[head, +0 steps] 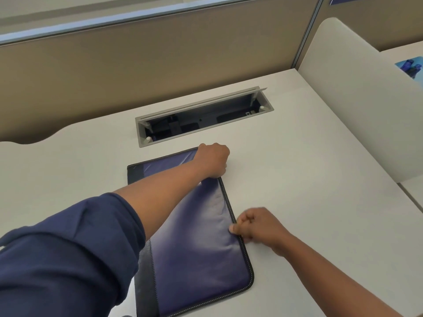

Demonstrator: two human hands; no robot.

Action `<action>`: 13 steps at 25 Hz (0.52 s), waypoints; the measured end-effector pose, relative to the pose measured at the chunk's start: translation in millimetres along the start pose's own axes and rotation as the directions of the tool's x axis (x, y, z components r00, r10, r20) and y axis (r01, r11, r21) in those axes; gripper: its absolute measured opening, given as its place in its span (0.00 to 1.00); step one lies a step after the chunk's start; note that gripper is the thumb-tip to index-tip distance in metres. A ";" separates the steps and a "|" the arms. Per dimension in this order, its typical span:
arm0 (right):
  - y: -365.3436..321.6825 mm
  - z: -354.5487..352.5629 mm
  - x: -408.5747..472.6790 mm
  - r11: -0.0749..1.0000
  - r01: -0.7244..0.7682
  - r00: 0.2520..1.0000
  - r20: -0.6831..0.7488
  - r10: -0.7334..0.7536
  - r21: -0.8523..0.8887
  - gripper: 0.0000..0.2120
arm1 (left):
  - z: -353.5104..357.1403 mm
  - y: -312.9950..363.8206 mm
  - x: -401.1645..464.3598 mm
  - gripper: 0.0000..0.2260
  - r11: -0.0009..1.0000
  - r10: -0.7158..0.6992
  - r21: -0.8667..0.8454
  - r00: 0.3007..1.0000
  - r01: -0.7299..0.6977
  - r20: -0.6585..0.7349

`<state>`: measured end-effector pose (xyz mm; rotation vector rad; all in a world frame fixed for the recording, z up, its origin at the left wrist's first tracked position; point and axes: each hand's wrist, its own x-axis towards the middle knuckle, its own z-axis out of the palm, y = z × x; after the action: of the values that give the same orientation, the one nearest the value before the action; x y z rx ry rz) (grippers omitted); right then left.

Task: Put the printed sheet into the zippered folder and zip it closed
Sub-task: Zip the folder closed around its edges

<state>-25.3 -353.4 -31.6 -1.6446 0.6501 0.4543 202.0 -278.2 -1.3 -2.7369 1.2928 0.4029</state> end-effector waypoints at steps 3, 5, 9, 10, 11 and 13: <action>-31.3 2.7 30.9 0.994 0.110 0.988 -0.106 -0.109 0.000 0.12 | -2.8 -0.7 0.0 0.03 0.999 -0.005 -0.052 0.999 0.007 0.040; -48.7 8.8 52.0 0.989 0.147 0.976 -0.155 -0.150 -0.032 0.10 | -5.7 0.2 0.6 0.05 0.998 -0.006 -0.062 0.997 0.011 0.075; -53.2 19.7 76.6 0.993 0.121 0.970 -0.211 -0.117 0.007 0.09 | -14.7 -3.0 1.3 0.07 0.999 0.006 -0.032 0.992 -0.002 0.125; -52.2 21.6 78.2 0.993 0.115 0.968 -0.228 -0.105 0.030 0.11 | -15.2 -3.3 1.6 0.07 0.999 0.015 -0.038 0.991 -0.010 0.136; -51.2 22.7 78.6 0.992 0.113 0.965 -0.242 -0.099 0.046 0.12 | -15.3 -2.0 1.6 0.07 0.998 0.027 -0.052 0.988 -0.019 0.151; -49.5 23.4 79.8 0.991 0.121 0.963 -0.251 -0.102 0.060 0.12 | -15.2 0.8 1.2 0.06 0.996 0.051 -0.085 0.982 -0.036 0.180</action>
<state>68.9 -338.7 -47.9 -1.6707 0.7448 0.1407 205.1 -282.5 13.1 -2.6642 1.3181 0.7062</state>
